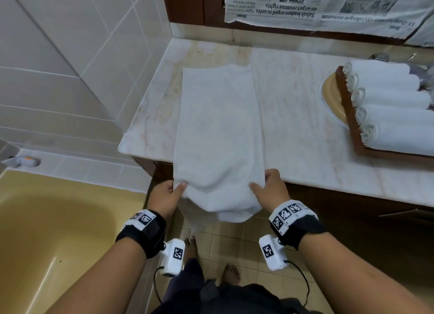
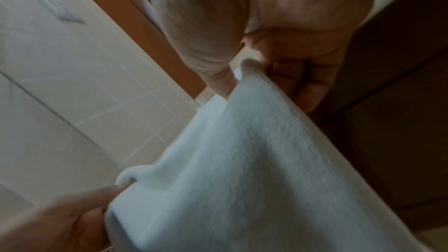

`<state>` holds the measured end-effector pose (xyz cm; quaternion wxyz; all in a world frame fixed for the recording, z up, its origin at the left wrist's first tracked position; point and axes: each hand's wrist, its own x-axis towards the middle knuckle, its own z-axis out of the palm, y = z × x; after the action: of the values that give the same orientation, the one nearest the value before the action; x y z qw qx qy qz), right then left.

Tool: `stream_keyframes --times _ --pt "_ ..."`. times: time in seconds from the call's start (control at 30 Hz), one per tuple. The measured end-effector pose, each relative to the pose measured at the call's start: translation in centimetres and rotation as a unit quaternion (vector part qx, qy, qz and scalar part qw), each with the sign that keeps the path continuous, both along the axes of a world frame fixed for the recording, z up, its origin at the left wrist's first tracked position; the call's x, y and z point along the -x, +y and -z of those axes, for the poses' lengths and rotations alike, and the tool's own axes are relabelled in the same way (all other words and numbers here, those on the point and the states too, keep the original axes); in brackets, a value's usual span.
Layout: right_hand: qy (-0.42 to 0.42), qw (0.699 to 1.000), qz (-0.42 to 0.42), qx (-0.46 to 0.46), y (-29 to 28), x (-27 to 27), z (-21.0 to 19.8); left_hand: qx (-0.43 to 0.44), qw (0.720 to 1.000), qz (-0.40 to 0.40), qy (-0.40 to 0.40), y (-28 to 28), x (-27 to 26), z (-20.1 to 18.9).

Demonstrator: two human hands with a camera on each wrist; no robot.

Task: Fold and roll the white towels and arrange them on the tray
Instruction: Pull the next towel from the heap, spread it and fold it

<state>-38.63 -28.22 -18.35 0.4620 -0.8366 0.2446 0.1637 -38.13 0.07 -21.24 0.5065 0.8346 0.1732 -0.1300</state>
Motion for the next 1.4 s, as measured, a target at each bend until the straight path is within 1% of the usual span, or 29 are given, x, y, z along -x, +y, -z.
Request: stream_keyframes --times 0.03,0.07,0.13,0.17,0.2,0.23,0.3,0.33,0.37,0.4,0.47,0.53,0.57,0.63,0.7,0.73,0.8,0.83,0.9,0.97,1.0,1.07,1.13,1.2,1.23,1.27,1.3,1.33,1.4 --pt "-0.006 1.0 -0.002 0.003 -0.3 0.0 -0.4 0.034 0.999 -0.011 -0.015 -0.3 -0.1 -1.1" --pt "-0.028 1.0 0.007 -0.008 -0.6 0.0 -1.2 0.096 0.994 -0.033 -0.038 -0.8 -0.1 -2.5" --pt "-0.125 0.986 0.054 -0.091 -1.0 -0.2 -3.3 0.241 0.966 -0.074 -0.067 -1.5 0.0 -5.3" --pt "-0.174 0.972 0.072 -0.14 -1.2 -0.4 -4.3 0.277 0.956 -0.074 -0.067 -1.5 0.0 -6.2" --pt "-0.2 0.962 0.067 -0.172 -1.5 -0.4 -5.1 0.259 0.963 -0.054 -0.057 -1.4 -0.1 -6.5" --pt "-0.188 0.965 0.035 -0.178 -1.6 -0.5 -5.6 0.204 0.978 -0.019 -0.047 -1.1 -0.1 -6.7" --pt "-0.103 0.985 -0.053 -0.126 -1.5 -0.7 -5.8 0.069 0.996 0.051 -0.04 -0.4 -0.4 -6.8" --pt "-0.077 0.99 -0.082 -0.089 -1.7 -0.9 -5.4 0.056 0.996 0.06 -0.044 -0.1 -0.9 -7.1" --pt "-0.078 0.991 -0.082 -0.078 -1.8 -1.3 -5.4 0.087 0.994 0.049 -0.051 -0.1 -1.5 -7.9" --pt "-0.102 0.988 -0.059 -0.1 -1.7 -2.1 -6.0 0.151 0.986 0.03 -0.061 -0.3 -2.4 -8.8" --pt "-0.173 0.974 0.008 -0.149 -1.6 -4.8 -7.9 0.314 0.947 0.005 -0.067 -0.5 -5.4 -10.5" --pt "-0.239 0.957 0.052 -0.157 -1.6 -9.0 -10.0 0.408 0.908 0.026 -0.085 -0.4 -9.5 -12.3" --pt "-0.257 0.95 0.055 -0.166 -1.6 -11.6 -10.6 0.41 0.907 0.046 -0.087 -0.3 -12.0 -12.8" --pt "-0.224 0.957 0.057 -0.174 -1.8 -16.7 -10.9 0.325 0.942 0.071 -0.047 -0.1 -16.7 -13.0" --pt "-0.124 0.983 0.029 -0.135 -2.1 -20.7 -9.8 0.176 0.979 0.097 0.037 -0.1 -20.5 -11.6" --pt "-0.067 0.993 -0.002 -0.1 -2.0 -21.9 -9.1 0.105 0.986 0.106 0.076 -0.3 -21.8 -10.7" --pt "0.018 0.996 -0.081 -0.018 -1.7 -22.6 -7.8 0.021 0.986 0.108 0.123 -0.7 -23.5 -8.7" --pt "0.035 0.992 -0.123 0.018 -1.5 -22.6 -6.9 -0.005 0.986 0.105 0.131 -0.9 -24.0 -8.0" --pt "0.039 0.981 -0.184 0.051 -1.1 -22.1 -5.8 -0.052 0.985 0.119 0.112 -1.2 -24.3 -7.7" --pt "0.013 0.976 -0.206 0.069 -1.1 -22.3 -5.2 -0.032 0.987 0.133 0.08 -0.9 -24.9 -7.6" --pt "-0.003 0.976 -0.204 0.076 -1.1 -22.6 -5.5 0.009 0.989 0.128 0.072 -0.6 -25.2 -7.8" --pt "-0.048 0.979 -0.187 0.061 -1.5 -23.4 -6.2 0.137 0.985 0.088 0.059 -0.4 -25.8 -8.9" --pt "-0.094 0.982 -0.164 0.031 -1.8 -24.2 -7.6 0.252 0.965 0.054 0.04 -0.4 -26.6 -10.7" --pt "-0.105 0.984 -0.135 -0.043 -1.8 -25.1 -8.9 0.334 0.941 0.038 0.044 -0.3 -27.3 -11.8" --pt "-0.097 0.983 -0.108 -0.117 -1.7 -25.5 -9.3 0.361 0.931 0.029 0.045 -0.1 -27.7 -11.9" --pt "-0.086 0.972 -0.077 -0.205 -1.6 -25.8 -9.7 0.379 0.924 0.023 0.043 0.1 -28.0 -11.8" --pt "-0.081 0.959 -0.061 -0.263 -1.6 -26.1 -9.8 0.383 0.923 0.026 0.038 0.3 -28.2 -11.5" --pt "-0.082 0.955 -0.066 -0.277 -1.6 -26.4 -9.8 0.367 0.929 0.041 0.029 0.5 -28.4 -11.1" --pt "-0.096 0.964 -0.133 -0.208 -1.8 -26.7 -9.1 0.262 0.959 0.107 -0.03 0.9 -28.8 -9.7"
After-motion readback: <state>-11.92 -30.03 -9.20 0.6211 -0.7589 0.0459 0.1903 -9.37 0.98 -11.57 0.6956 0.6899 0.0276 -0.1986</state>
